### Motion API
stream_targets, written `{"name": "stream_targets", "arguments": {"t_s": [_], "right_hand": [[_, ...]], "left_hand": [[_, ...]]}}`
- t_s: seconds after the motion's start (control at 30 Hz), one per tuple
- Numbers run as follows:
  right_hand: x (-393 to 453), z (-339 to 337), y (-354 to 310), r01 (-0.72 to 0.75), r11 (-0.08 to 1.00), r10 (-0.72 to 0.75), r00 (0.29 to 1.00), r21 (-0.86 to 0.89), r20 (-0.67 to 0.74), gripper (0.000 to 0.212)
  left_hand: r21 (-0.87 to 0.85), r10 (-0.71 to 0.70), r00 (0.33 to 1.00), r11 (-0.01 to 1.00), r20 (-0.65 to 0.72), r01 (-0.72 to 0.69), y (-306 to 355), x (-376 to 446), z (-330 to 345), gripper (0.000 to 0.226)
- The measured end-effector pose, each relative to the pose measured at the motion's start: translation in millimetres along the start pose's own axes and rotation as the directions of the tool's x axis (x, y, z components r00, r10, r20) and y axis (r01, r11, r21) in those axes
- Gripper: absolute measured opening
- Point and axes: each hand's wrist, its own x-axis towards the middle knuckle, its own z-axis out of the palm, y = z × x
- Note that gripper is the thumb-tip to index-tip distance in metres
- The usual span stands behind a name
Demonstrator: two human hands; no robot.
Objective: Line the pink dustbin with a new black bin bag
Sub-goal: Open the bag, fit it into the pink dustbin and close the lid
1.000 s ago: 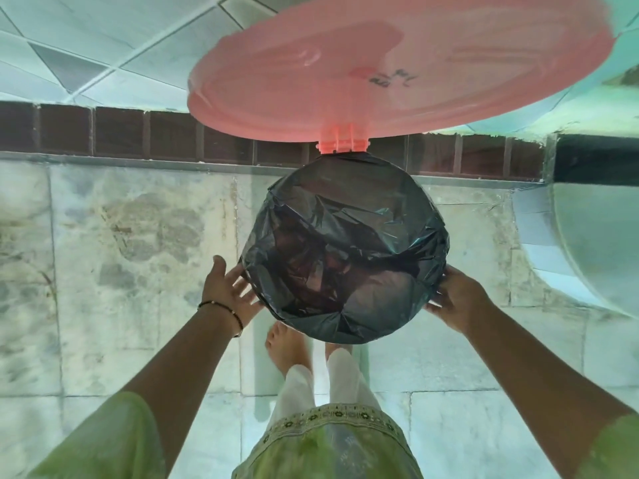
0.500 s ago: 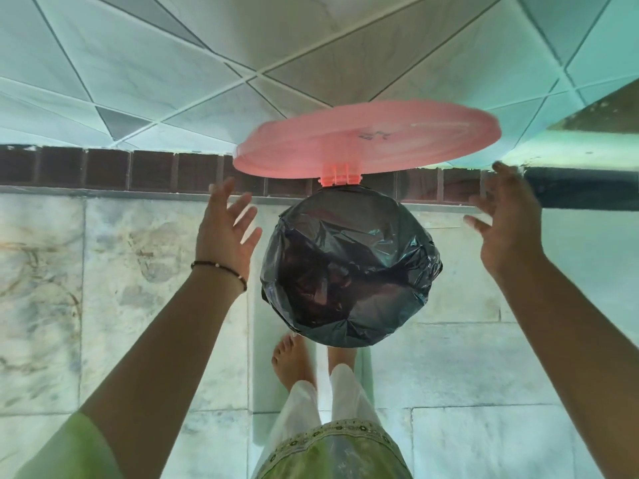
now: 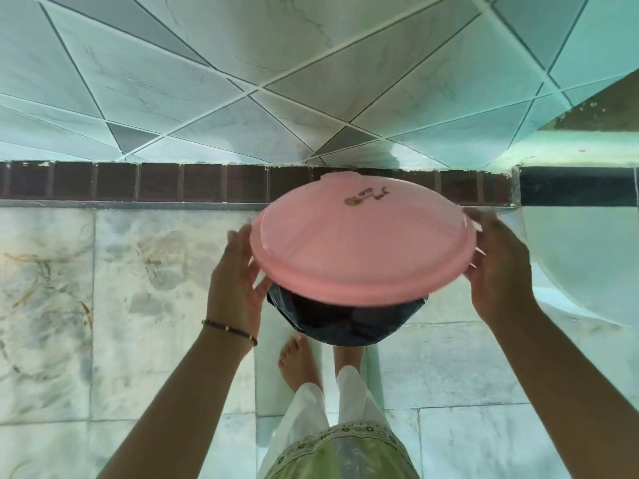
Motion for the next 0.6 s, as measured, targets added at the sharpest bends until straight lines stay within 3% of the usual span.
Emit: {"name": "stream_targets", "arguments": {"t_s": [0.1, 0.2, 0.37, 0.47, 0.6], "right_hand": [[-8, -11, 28, -0.004, 0.997, 0.005, 1.0, -0.083, 0.013, 0.02], [-9, -19, 50, -0.026, 0.988, 0.034, 0.998, -0.152, 0.045, 0.031], [-10, -25, 78, -0.061, 0.968, 0.095, 0.987, -0.245, 0.128, 0.04], [-10, -26, 98, -0.107, 0.961, 0.142, 0.982, -0.255, 0.122, 0.047], [-17, -27, 125, -0.124, 0.944, 0.142, 0.989, -0.307, 0.036, 0.049]], "left_hand": [[-0.001, -0.059, 0.998, 0.998, -0.007, 0.059, -21, -7, -16, 0.026], [0.041, -0.094, 0.995, 0.995, -0.018, 0.095, -39, -12, -25, 0.021], [0.223, -0.1, 0.994, 0.971, 0.047, 0.087, -56, -9, -32, 0.023], [0.311, -0.096, 0.993, 0.948, 0.072, 0.069, -62, 2, -35, 0.036], [0.468, -0.126, 0.991, 0.879, 0.035, 0.096, -80, 22, -40, 0.075]]}}
